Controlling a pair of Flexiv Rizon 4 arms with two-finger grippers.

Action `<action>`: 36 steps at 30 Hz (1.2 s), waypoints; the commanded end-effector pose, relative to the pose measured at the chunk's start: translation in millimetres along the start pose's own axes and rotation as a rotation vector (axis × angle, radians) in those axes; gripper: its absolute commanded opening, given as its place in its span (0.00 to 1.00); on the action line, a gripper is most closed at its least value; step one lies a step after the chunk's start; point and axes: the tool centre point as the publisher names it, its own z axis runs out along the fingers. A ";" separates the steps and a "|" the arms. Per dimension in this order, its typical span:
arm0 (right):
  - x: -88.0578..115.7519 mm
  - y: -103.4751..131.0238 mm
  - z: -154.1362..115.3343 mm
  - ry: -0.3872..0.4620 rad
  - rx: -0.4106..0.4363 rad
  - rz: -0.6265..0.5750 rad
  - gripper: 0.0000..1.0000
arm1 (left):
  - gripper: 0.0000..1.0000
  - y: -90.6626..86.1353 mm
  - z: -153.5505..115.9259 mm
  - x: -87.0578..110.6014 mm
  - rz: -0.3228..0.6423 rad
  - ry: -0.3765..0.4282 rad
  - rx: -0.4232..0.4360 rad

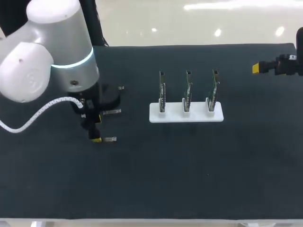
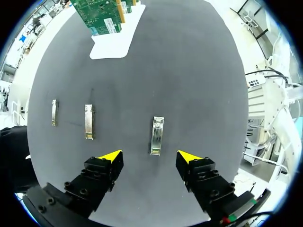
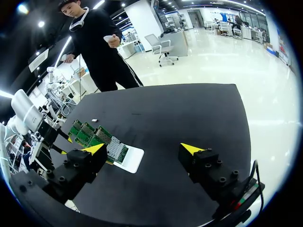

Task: Pick up the optical module with the left hand, and insert it into the network port with the right hand.

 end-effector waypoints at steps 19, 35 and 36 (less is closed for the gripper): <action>0.1 1.4 -0.4 0.000 0.006 0.001 1.00 | 0.94 -6.2 27.3 -3.4 0.007 -0.017 -0.017; 0.1 1.4 -0.4 0.000 0.006 0.001 1.00 | 0.62 -9.4 34.3 -4.2 0.004 -0.036 -0.005; 0.1 1.4 -0.4 0.000 0.006 0.001 1.00 | 0.56 -9.0 34.9 -3.7 0.004 -0.036 -0.005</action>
